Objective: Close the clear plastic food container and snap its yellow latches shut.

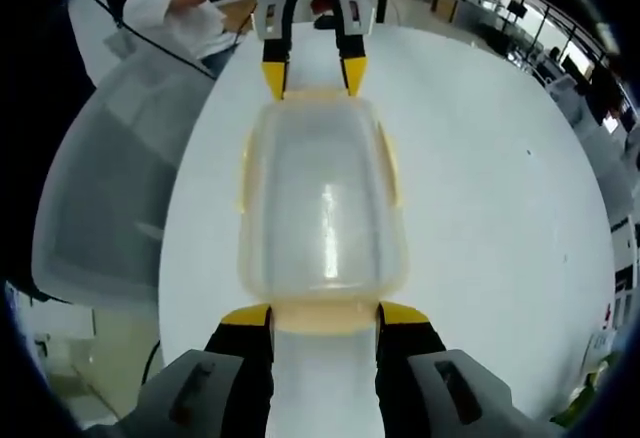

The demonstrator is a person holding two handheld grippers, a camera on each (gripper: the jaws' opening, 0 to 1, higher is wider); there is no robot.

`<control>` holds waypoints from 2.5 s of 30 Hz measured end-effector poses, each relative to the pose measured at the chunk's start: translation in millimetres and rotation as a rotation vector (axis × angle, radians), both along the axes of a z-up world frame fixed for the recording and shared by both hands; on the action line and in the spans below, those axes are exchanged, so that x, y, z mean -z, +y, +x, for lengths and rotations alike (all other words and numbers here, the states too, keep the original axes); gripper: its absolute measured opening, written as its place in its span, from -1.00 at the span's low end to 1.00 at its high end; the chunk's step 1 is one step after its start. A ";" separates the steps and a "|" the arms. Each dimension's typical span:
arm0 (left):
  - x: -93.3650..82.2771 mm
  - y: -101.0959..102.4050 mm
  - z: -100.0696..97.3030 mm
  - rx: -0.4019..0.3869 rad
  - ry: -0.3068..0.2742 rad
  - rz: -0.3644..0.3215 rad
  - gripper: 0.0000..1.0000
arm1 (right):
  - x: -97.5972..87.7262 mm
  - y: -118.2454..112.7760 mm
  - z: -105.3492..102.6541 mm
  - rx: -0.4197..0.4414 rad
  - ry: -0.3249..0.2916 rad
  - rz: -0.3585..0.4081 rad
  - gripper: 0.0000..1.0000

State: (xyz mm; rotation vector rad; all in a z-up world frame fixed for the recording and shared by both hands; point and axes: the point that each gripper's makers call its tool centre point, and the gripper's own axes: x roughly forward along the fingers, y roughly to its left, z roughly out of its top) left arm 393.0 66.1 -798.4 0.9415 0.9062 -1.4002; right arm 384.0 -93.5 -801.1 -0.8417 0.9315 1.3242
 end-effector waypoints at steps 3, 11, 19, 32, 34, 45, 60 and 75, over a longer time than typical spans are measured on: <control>1.2 0.2 0.5 -0.001 0.002 0.004 -0.24 | 1.2 0.5 -0.2 -0.002 -0.002 -0.002 -0.24; 2.2 -0.1 0.0 0.003 0.002 0.006 -0.23 | 0.9 0.1 -1.1 -0.012 -0.007 -0.007 -0.23; 1.7 0.3 0.0 0.000 0.001 0.009 -0.21 | -0.1 -0.7 1.5 0.005 -0.006 -0.008 -0.21; -3.1 -0.3 0.7 -0.001 -0.006 0.012 0.06 | -0.6 -10.9 -1.9 0.008 0.003 -0.032 -0.18; -3.7 -1.3 0.7 -0.003 -0.006 0.008 0.05 | -1.5 -10.9 -2.2 0.016 0.006 -0.029 -0.19; -13.4 -6.1 -5.3 -0.157 0.047 -0.050 0.00 | -14.0 -2.6 -4.1 0.194 0.054 0.050 -0.21; -17.2 -3.0 -2.3 -0.541 0.249 -0.103 -0.10 | -11.2 -4.2 -6.3 0.447 0.163 0.064 -0.32; -7.6 -1.0 5.1 -0.851 0.400 -0.149 -0.26 | -12.7 -4.2 13.2 0.743 0.253 0.172 -0.35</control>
